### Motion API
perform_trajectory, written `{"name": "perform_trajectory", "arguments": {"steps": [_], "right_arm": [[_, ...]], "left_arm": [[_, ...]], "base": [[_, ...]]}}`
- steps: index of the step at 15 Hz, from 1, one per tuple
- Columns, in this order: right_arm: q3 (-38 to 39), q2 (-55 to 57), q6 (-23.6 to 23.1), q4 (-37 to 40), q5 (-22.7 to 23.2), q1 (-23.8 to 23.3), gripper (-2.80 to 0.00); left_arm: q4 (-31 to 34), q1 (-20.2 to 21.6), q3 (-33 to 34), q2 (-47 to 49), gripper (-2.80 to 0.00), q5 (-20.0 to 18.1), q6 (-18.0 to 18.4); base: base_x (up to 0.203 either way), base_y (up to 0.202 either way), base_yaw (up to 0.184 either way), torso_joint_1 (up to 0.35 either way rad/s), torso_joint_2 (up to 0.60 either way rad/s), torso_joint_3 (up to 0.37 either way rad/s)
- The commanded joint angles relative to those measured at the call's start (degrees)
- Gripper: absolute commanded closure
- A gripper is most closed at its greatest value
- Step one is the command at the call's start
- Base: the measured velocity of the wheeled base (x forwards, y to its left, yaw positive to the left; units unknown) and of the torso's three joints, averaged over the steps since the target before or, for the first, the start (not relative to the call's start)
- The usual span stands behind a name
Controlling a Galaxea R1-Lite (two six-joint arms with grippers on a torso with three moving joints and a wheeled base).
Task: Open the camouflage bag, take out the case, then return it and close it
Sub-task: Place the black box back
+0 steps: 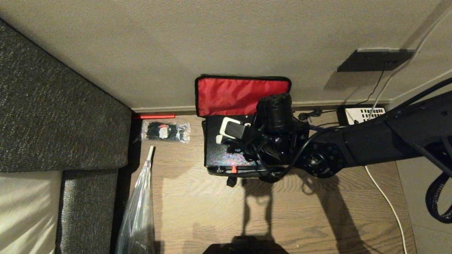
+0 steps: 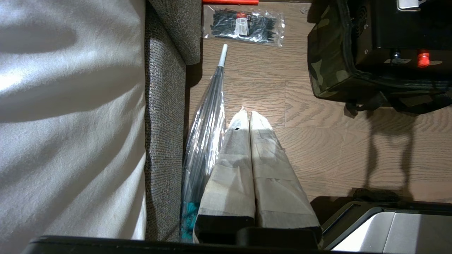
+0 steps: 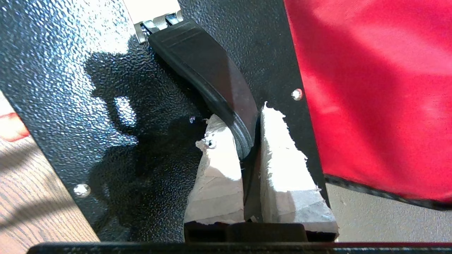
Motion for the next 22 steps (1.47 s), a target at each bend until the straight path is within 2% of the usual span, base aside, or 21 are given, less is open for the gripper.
{"name": "perform_trajectory", "arguments": {"steps": [1, 11, 16, 19, 22], "right_arm": [[-0.82, 0.57, -0.63, 0.14, -0.06, 0.67, 0.0], [-3.47, 1.79, -1.1, 0.35, 1.14, 1.56, 0.0], [-4.17, 7.72, -0.04, -2.62, 1.41, 1.02, 0.0], [-4.31, 11.75, 1.04, -8.59, 1.5, 0.85, 0.0], [-5.55, 14.29, 1.15, -9.08, 1.63, -0.86, 0.0]], "left_arm": [[0.0, 0.02, 0.18, -0.11, 0.0, 0.01, 0.0], [0.0, 0.02, 0.18, -0.11, 0.0, 0.01, 0.0], [0.0, 0.02, 0.18, -0.11, 0.0, 0.01, 0.0], [0.0, 0.02, 0.18, -0.11, 0.0, 0.01, 0.0], [0.0, 0.02, 0.18, -0.11, 0.0, 0.01, 0.0]], "base": [[0.0, 0.0, 0.0, 0.0, 0.0, 0.0], [0.0, 0.0, 0.0, 0.0, 0.0, 0.0], [0.0, 0.0, 0.0, 0.0, 0.0, 0.0], [0.0, 0.0, 0.0, 0.0, 0.0, 0.0], [0.0, 0.0, 0.0, 0.0, 0.0, 0.0]]}}
